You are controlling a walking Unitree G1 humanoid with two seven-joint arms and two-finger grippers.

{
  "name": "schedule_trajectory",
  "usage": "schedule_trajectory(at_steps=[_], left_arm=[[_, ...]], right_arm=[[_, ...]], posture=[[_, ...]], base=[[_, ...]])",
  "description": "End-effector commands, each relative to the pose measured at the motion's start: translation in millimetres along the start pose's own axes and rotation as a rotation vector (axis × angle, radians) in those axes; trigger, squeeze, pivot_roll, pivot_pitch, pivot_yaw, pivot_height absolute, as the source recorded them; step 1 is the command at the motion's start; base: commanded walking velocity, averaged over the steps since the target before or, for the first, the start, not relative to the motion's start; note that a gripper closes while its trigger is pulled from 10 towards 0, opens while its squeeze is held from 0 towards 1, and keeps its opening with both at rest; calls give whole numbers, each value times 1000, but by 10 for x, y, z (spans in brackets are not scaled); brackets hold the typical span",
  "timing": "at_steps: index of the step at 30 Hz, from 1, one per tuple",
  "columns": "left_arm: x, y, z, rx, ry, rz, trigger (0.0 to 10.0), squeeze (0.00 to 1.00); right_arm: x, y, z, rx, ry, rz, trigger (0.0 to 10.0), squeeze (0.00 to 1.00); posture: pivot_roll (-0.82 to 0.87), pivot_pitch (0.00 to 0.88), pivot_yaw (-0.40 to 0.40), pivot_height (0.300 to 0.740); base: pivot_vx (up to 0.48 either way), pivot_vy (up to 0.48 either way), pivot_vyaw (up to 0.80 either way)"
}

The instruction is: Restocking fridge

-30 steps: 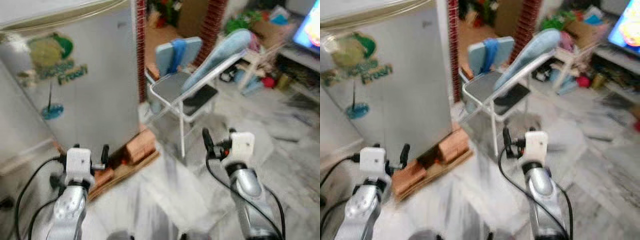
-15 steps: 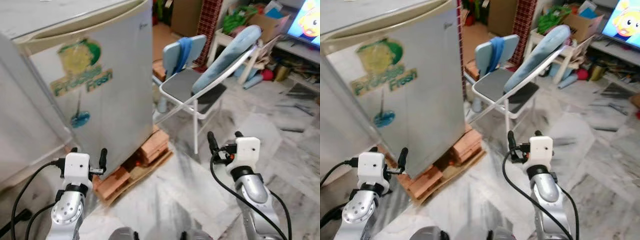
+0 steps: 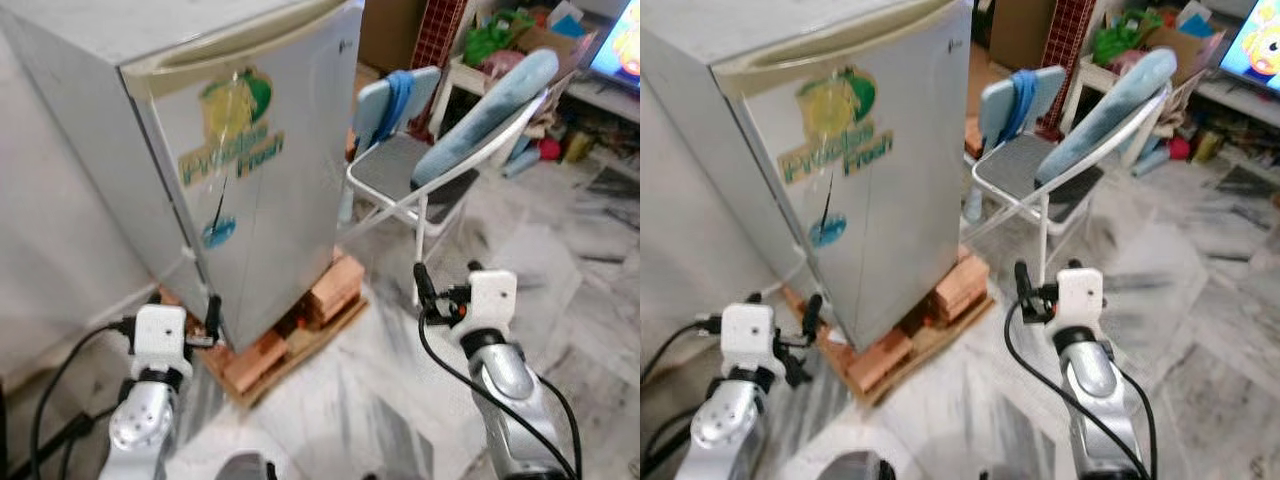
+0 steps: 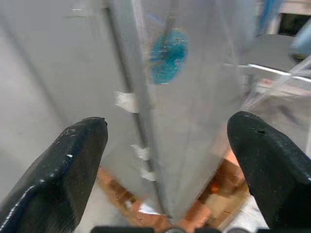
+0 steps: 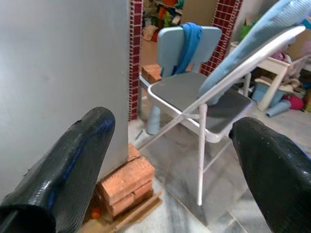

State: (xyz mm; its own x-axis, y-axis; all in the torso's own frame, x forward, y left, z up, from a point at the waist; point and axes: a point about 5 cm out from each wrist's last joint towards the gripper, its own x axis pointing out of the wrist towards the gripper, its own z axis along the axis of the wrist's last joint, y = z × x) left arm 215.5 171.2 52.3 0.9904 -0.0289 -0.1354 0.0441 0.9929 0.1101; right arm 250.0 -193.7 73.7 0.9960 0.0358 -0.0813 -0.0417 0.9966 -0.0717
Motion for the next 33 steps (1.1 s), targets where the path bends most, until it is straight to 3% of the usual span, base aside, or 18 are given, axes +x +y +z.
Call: schedule_trajectory(at_steps=[1,22,28,33], left_arm=[[-12,66,-2,21,9,19,10000,0],[70,37,47,46,-8,-20,10000,0],[106,60,72,59,-13,-13,10000,0],[108,69,77,58,-18,-8,10000,0]], right_arm=[[10,17,1,0,2,4,10000,0],[35,46,-12,-22,15,15,10000,0],[31,58,-13,-20,13,14,10000,0],[27,70,-15,-19,14,16,10000,0]], posture=[[85,41,-1,740],[75,67,6,740],[74,74,16,740],[78,77,16,740]], base=[[0,472,0],[0,467,-76],[0,0,-681],[0,0,0]])
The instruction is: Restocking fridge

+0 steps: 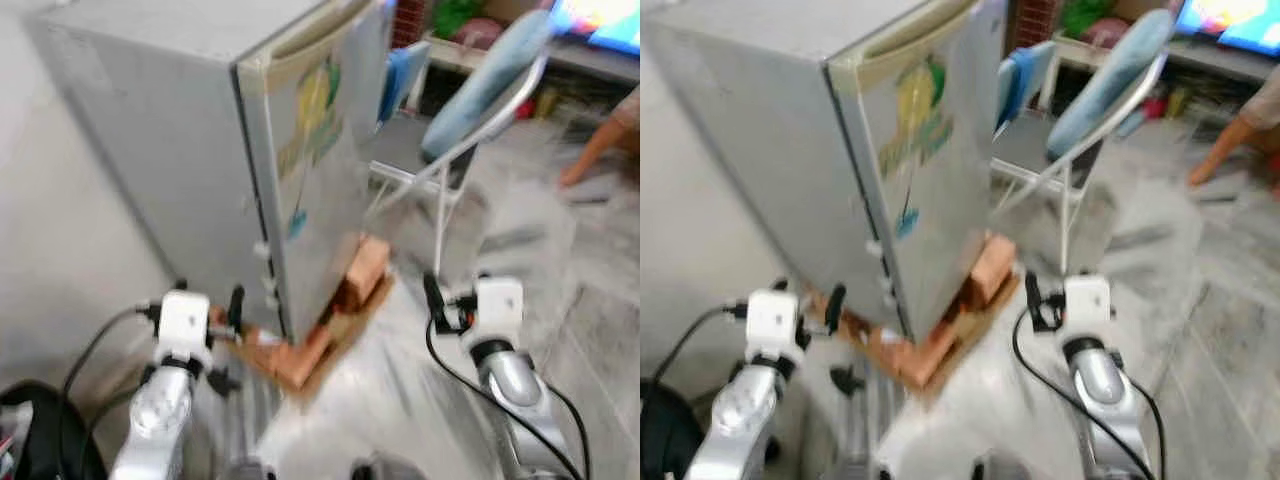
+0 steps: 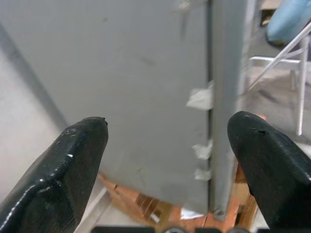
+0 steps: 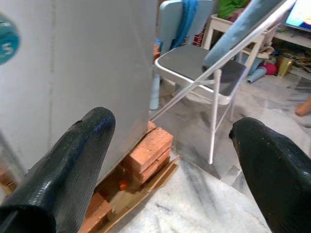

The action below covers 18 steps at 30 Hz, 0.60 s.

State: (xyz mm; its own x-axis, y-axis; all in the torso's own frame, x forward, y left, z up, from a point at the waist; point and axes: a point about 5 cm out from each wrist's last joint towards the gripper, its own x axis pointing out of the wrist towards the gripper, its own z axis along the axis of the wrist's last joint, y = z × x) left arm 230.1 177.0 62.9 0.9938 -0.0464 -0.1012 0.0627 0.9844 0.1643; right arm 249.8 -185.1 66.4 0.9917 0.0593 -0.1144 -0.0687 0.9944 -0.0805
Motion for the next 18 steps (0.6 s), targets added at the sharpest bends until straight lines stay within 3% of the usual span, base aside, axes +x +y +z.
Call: schedule_trajectory(at_steps=[1,12,15,18], left_arm=[[-22,-12,-40,-2,21,7,10000,0],[-28,-50,-34,-7,13,-7,10000,0],[-21,-51,-18,-9,0,-2,10000,0],[-16,-69,3,9,-19,-19,10000,0]], right_arm=[[17,-21,49,-9,-16,-9,10000,0],[9,-24,47,-15,-13,-1,10000,0],[7,-22,47,-22,-11,3,10000,0],[6,-21,45,-23,-9,3,10000,0]], posture=[[79,76,15,740],[78,81,10,740],[74,83,8,740],[75,83,7,740]], base=[[0,0,0],[0,418,-711],[0,350,0],[0,0,0]])
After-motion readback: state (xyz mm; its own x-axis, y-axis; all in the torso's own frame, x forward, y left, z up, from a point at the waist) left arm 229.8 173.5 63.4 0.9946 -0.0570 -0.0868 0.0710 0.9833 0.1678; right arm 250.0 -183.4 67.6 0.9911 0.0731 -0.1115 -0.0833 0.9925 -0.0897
